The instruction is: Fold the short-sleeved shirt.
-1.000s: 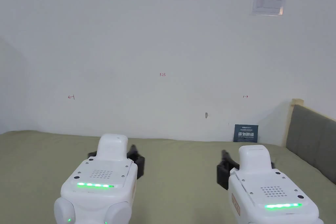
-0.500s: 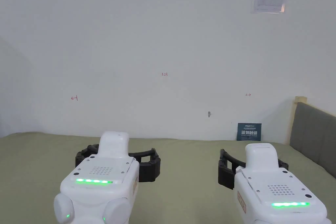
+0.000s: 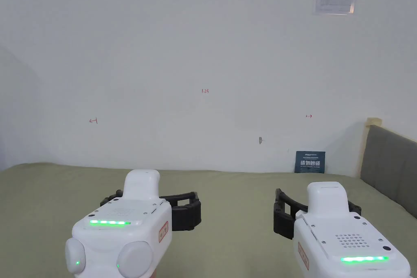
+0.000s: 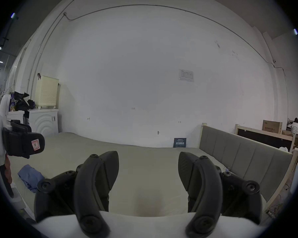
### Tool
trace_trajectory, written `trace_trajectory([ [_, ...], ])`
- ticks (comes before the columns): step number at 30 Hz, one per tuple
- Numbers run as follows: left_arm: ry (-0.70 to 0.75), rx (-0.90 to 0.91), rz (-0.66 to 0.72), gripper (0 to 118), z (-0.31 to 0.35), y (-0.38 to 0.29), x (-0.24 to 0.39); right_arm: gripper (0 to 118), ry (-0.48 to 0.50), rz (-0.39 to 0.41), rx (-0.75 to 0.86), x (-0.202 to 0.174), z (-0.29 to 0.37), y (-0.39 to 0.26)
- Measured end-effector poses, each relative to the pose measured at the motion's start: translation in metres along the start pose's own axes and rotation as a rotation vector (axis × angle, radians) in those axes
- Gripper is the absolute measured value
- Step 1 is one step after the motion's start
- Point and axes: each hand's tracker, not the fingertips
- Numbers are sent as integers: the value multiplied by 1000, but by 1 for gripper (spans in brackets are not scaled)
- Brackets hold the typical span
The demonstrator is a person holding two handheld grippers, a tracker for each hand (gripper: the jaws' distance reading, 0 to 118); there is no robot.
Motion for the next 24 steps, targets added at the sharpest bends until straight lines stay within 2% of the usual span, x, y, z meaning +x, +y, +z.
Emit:
trace_trajectory([
  [2, 66, -27, 3, 118, -2, 3, 3, 76, 1, 8, -4, -1, -1, 0],
  [4, 117, -20, -59, 118, -2, 2, 8, 76, 7, 7, -8, -1, -1, 0],
  [11, 41, -19, -28, 118, 1, 5, 7, 76, 7, 15, -15, -4, -1, -1],
  [14, 70, -19, -78, 118, 1, 4, 10, 76, 8, 27, -12, -4, 0, -1],
  [19, 30, -56, -50, 118, 1, 6, 7, 76, 14, 11, -14, -4, -1, 1],
  [24, 55, -56, -67, 118, 1, 11, 6, 76, 23, 21, -17, -7, -1, 1],
])
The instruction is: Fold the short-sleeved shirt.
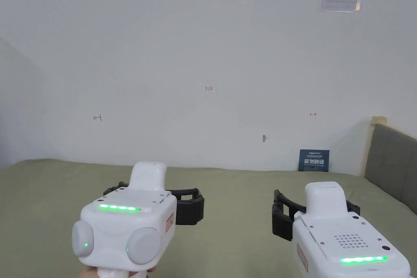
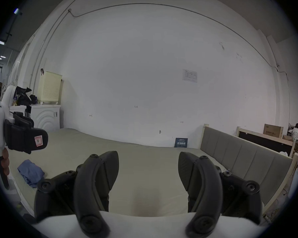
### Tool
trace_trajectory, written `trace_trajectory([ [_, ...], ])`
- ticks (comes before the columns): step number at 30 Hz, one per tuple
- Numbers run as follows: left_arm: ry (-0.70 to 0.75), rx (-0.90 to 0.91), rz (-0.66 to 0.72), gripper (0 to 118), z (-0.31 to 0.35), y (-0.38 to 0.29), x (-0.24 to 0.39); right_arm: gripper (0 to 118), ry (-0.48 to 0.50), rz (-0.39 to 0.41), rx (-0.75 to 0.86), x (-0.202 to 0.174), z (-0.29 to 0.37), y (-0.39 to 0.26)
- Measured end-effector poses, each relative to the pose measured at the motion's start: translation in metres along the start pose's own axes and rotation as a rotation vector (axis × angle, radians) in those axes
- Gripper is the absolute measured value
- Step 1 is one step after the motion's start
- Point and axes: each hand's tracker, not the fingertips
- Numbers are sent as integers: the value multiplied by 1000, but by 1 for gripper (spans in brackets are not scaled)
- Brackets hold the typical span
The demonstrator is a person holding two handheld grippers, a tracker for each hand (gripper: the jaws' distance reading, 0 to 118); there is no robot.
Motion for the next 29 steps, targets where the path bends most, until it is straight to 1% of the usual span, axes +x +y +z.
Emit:
trace_trajectory([
  [4, -25, 0, 3, 118, 0, 0, -3, 76, -1, 1, 1, -4, -1, 0],
  [8, 15, -4, -11, 118, 1, -2, 1, 76, 15, 8, -1, -6, -1, 1],
  [11, 6, -3, -11, 118, 3, -1, 0, 76, 19, 11, 0, -6, -1, 1],
  [17, -1, -9, -28, 118, 3, -1, 1, 76, 24, 1, 0, -4, -1, 1],
  [19, -15, -14, -13, 118, 3, -2, 1, 76, 25, -4, 0, -4, -1, 2],
  [21, 0, -22, -9, 118, 2, -2, 1, 76, 28, -12, 0, -4, -1, 2],
  [23, -3, 29, -24, 118, 3, -4, 0, 76, 29, -17, -1, -3, -1, 2],
  [26, 57, 80, -29, 118, 9, -5, 5, 76, 29, -17, 3, -2, 0, 3],
  [29, 92, 58, -54, 118, 11, -3, 12, 76, 28, -22, 5, -1, 1, 3],
])
